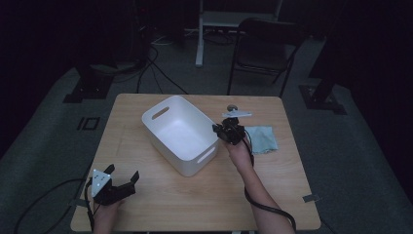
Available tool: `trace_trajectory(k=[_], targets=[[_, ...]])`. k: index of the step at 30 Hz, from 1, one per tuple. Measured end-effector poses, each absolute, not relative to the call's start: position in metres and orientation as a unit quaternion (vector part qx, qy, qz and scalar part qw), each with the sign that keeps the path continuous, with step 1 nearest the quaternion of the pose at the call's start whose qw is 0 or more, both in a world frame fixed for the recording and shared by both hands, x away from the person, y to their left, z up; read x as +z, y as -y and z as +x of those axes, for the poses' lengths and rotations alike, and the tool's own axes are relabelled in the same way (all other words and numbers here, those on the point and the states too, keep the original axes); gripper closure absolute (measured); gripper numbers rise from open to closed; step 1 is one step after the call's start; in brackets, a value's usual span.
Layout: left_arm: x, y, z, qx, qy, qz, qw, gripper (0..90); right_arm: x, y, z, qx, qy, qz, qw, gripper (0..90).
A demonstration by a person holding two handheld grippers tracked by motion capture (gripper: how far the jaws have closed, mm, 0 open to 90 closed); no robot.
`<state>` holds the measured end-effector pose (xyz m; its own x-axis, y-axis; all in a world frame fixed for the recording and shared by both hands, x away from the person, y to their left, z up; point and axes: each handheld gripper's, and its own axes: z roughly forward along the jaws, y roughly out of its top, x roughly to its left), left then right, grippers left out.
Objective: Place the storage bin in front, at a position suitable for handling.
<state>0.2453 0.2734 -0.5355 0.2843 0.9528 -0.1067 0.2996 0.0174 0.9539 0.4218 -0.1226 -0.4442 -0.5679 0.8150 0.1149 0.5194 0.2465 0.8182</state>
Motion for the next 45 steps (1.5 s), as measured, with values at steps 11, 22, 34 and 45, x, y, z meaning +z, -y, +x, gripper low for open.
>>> trace_trajectory(k=[11, 22, 34, 45], targets=[[-0.533, -0.270, 0.243, 0.312, -0.501, 0.622, 0.514, 1.5, -0.445, 0.131, 0.409, 0.439, -0.776, 0.422, 0.163, 84.3], [-0.529, -0.267, 0.240, 0.305, -0.520, 0.617, 0.506, 1.5, -0.445, 0.139, 0.396, 0.439, -0.783, 0.411, 0.157, 84.5], [-0.526, -0.262, 0.237, 0.300, -0.518, 0.618, 0.509, 1.5, -0.445, 0.149, 0.381, 0.443, -0.787, 0.403, 0.148, 84.6], [-0.525, -0.259, 0.236, 0.292, -0.514, 0.621, 0.515, 1.5, -0.445, 0.159, 0.367, 0.449, -0.791, 0.394, 0.136, 84.5]])
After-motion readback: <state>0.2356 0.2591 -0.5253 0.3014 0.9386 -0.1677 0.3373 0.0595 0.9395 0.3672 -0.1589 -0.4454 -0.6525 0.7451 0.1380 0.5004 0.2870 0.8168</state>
